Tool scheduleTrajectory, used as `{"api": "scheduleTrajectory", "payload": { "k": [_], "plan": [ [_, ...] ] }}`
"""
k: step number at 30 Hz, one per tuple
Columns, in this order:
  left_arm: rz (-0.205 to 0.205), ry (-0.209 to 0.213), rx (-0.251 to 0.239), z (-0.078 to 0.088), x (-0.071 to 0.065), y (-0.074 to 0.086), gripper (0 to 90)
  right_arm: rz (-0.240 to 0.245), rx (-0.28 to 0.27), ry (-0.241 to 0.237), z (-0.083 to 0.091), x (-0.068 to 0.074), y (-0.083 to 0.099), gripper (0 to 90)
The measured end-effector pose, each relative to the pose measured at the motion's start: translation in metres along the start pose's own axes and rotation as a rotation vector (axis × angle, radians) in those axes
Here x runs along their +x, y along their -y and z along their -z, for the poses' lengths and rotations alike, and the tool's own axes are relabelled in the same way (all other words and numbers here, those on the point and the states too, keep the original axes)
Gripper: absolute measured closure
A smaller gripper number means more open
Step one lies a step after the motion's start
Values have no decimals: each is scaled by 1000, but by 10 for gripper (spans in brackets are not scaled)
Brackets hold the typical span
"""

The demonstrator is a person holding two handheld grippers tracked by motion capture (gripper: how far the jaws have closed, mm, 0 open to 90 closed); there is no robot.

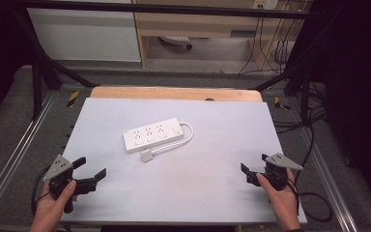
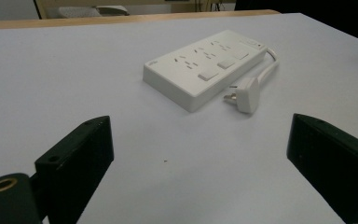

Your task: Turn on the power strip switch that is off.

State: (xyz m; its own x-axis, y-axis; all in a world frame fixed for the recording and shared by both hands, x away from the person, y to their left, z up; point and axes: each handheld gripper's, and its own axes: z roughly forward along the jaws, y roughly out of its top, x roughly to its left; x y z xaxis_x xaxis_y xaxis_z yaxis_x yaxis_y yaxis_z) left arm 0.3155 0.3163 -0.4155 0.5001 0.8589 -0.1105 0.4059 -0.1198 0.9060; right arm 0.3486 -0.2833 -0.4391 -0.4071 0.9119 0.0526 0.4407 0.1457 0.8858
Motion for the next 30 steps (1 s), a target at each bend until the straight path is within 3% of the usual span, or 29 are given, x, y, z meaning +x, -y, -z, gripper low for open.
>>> {"api": "scheduleTrajectory", "payload": {
  "k": [12, 14, 16, 21, 26, 29, 30],
  "plan": [
    [7, -4, 8, 0, 2, 1, 72, -32, -7, -13, 1, 0, -1, 48],
    [39, 15, 3, 1, 3, 2, 73, -25, -9, -4, 2, 1, -2, 52],
    [104, 45, -16, 0, 4, 2, 77, -23, -16, 0, 4, 0, -4, 53],
    [65, -4, -6, -2, 7, 2, 84, -36, -31, -15, 5, 2, -8, 48],
    [44, 0, 6, -2, 6, 3, 83, -21, -23, -40, 4, 5, -8, 41],
    [-22, 5, 29, -2, 6, 4, 72, -28, -23, -62, 5, 8, -10, 47],
    [-22, 5, 29, -2, 6, 4, 66, -28, -23, -62, 5, 8, -10, 47]
  ]
}}
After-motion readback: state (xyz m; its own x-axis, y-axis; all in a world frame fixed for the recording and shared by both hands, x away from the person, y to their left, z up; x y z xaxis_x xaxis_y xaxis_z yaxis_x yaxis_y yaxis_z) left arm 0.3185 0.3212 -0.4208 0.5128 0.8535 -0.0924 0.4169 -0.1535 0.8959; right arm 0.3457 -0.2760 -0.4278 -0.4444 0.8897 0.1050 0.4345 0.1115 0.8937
